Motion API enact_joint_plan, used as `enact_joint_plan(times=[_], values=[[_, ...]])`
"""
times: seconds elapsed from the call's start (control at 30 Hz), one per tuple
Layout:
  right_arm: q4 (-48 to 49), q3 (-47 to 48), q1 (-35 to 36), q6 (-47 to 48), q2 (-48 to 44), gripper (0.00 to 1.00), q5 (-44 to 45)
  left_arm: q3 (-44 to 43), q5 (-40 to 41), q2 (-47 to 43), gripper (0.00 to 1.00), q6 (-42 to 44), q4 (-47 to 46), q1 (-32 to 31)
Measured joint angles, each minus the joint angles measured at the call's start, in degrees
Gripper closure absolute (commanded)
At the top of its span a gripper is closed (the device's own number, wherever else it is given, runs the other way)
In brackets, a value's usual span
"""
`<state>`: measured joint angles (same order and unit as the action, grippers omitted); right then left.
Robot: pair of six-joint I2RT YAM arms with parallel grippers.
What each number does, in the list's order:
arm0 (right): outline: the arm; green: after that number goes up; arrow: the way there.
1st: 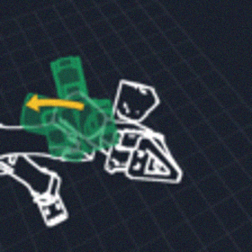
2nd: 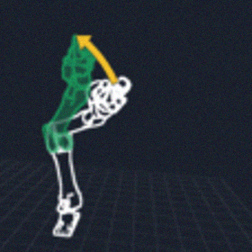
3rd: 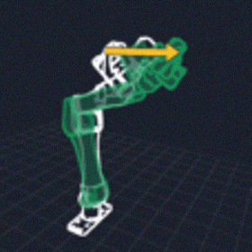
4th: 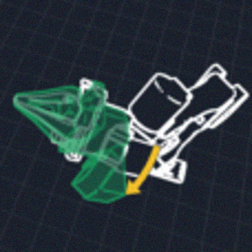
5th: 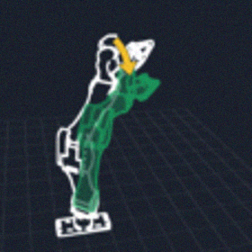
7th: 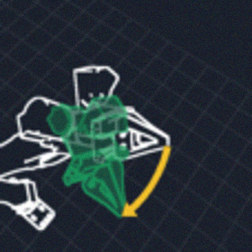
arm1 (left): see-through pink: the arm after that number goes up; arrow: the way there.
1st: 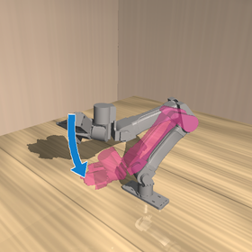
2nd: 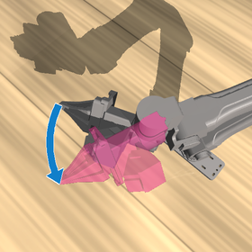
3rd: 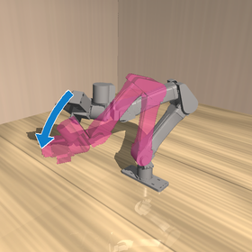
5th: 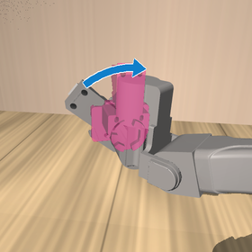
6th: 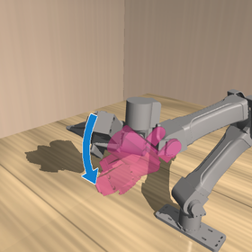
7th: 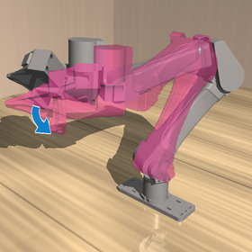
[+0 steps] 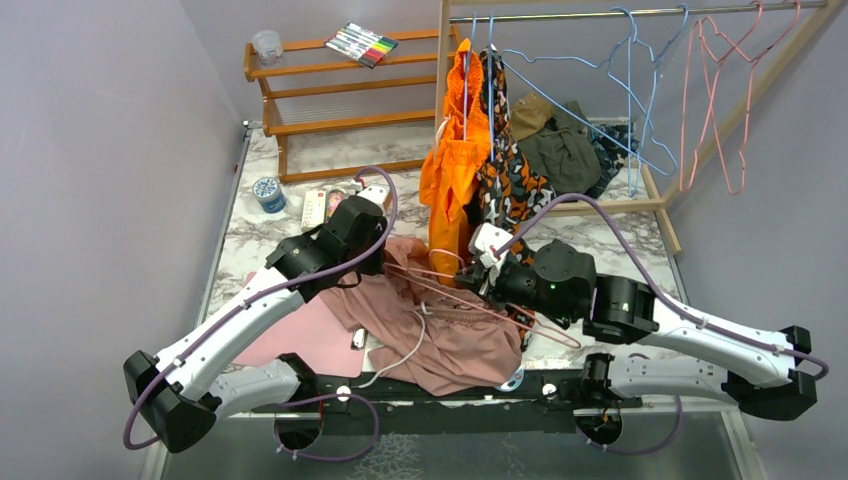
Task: Place the shorts on the hanger
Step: Hang the shorts on the hanger.
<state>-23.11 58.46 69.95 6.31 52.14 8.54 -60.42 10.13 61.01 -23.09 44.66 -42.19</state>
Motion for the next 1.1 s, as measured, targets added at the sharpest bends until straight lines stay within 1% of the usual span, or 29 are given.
enact_joint_plan(times=[0.17,0.33,0.47,0.67,0.9,1.1], values=[[4.8,-0.5,2.6,1.9,3.1,0.99,3.7,-2.0,-1.7,-0.5,1.00,-1.4,1.7,0.1],[10.8,-3.6,4.5,3.5,5.7,0.99,8.2,-3.1,-2.4,-1.6,1.00,-2.2,2.6,0.1],[13.8,-5.3,4.7,4.3,5.5,0.99,11.4,-3.1,-2.2,-2.4,1.00,-2.6,4.3,0.1],[16.9,-8.3,4.8,4.8,2.4,0.99,16.0,-3.6,-1.2,-2.5,1.00,-2.8,5.1,0.1],[20.5,-10.4,5.0,4.2,3.1,0.99,16.3,-7.9,-1.1,-1.2,1.00,-4.0,5.2,0.1],[26.9,-11.2,5.0,2.4,6.7,0.99,14.3,-8.7,-5.8,-1.3,1.00,-4.8,4.7,0.1]])
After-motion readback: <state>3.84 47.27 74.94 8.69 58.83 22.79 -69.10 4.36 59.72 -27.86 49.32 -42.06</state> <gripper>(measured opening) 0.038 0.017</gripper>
